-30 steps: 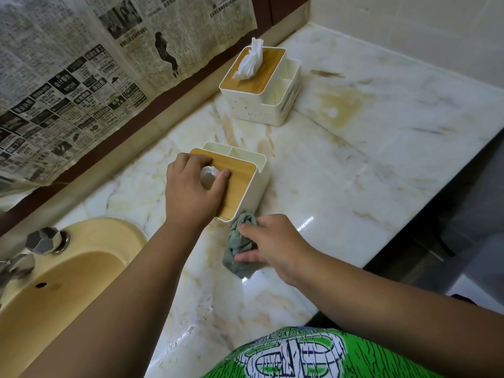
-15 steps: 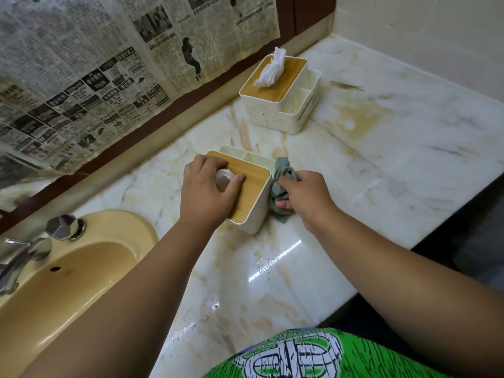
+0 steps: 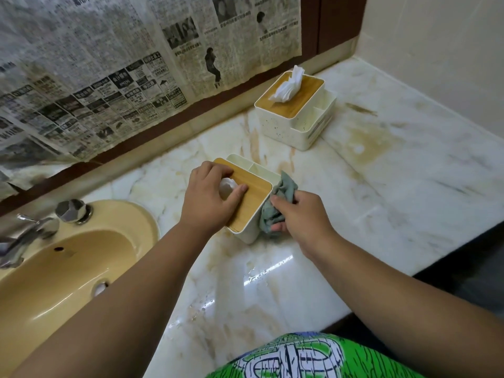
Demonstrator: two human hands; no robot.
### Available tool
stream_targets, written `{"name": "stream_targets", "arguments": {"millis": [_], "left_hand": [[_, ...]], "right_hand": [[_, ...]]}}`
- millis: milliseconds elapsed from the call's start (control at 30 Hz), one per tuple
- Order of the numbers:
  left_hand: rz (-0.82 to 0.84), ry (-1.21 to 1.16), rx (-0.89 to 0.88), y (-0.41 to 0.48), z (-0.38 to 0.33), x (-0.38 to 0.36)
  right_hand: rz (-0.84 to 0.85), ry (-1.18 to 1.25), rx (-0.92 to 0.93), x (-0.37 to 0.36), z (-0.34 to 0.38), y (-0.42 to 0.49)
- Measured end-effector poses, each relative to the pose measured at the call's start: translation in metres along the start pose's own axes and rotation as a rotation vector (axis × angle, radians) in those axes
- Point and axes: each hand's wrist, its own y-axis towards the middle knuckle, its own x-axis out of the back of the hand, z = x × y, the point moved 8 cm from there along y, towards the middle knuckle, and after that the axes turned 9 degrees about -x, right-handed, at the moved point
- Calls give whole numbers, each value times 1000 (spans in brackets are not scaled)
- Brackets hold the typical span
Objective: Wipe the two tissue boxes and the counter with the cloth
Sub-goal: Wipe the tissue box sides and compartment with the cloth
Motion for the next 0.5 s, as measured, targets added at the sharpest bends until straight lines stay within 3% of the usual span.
{"name": "stream_targets", "arguments": {"millis": [200, 400, 500], "left_hand": [[5, -1, 5, 0, -1, 1], [9, 1, 16, -1, -1, 3], [8, 6, 26, -1, -2, 3]], "right_hand": [[-57, -215, 15, 15, 7, 24], [143, -377, -17, -4, -12, 14], [157, -449, 50, -1, -9, 12]]}}
